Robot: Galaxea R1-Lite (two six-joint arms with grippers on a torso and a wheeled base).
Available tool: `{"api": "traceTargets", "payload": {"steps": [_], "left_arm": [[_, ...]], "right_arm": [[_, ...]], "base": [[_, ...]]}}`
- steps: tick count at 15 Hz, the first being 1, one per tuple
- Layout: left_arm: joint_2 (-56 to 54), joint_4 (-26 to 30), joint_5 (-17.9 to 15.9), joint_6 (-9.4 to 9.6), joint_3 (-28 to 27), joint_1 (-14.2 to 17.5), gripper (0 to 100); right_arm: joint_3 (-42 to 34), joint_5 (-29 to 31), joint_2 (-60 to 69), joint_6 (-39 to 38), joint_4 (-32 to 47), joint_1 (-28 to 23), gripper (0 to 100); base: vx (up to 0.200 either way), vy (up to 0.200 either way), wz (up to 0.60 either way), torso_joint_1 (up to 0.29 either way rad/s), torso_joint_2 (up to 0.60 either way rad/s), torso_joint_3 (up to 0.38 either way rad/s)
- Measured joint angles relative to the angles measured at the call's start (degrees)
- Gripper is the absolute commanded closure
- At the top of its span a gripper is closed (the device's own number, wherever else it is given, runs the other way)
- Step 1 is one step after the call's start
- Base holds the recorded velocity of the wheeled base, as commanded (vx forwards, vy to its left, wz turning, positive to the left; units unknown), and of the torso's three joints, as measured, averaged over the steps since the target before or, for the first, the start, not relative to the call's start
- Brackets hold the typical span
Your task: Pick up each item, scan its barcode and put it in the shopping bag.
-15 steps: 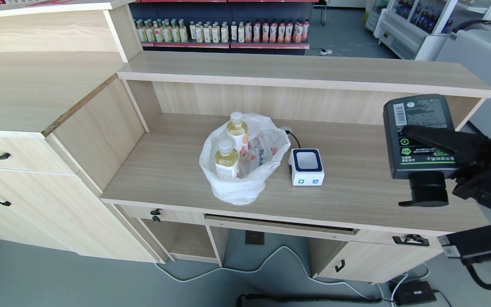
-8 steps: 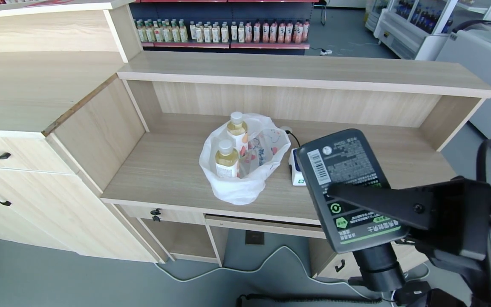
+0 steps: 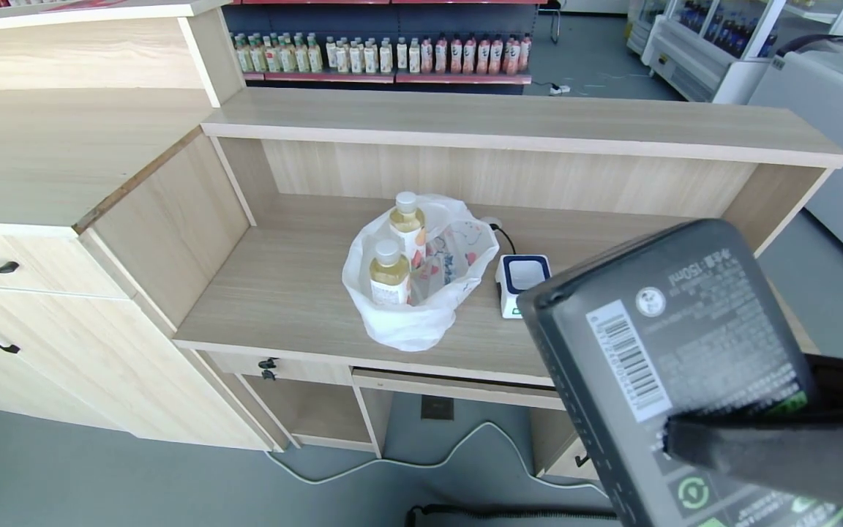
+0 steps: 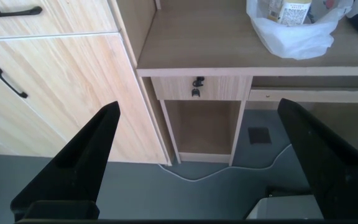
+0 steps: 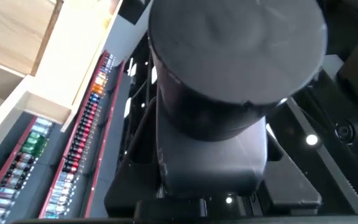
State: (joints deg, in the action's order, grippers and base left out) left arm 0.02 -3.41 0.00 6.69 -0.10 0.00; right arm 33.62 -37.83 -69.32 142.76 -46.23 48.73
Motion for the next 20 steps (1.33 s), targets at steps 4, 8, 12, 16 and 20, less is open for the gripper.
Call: {"api": "traceTargets", "payload": {"steps": [4,8,12,16,20], "left_arm": [[0.00,0.02,0.00,-0.02,0.00,0.00,0],[0.00,0.00,0.00,-0.02,0.00,0.00,0],[0.00,0.02,0.00,0.00,0.00,0.00,0],[0.00,0.00,0.00,-0.02,0.00,0.00,0],[0.00,0.00,0.00,-0.02,0.00,0.00,0]], "right_arm": [[-0.06,-1.10,1.27,-0.16,0.09,0.06,100],[-0.11,-2.65,3.69,-0.51,4.93,-1.71,100],[-0.55,-8.13,6.30,-0.27,8.84,-5.24,100],[-0.55,-8.75,8.35,-0.62,8.97,-7.77,100],[-0.74,-9.33,10.00,-1.21,9.39,-9.12,100]], "base": [[0.000,0.000,0.00,0.000,0.00,0.000],[0.000,0.000,0.00,0.000,0.00,0.000],[0.000,0.000,0.00,0.000,0.00,0.000],[0.000,0.000,0.00,0.000,0.00,0.000],[0.000,0.000,0.00,0.000,0.00,0.000]]}}
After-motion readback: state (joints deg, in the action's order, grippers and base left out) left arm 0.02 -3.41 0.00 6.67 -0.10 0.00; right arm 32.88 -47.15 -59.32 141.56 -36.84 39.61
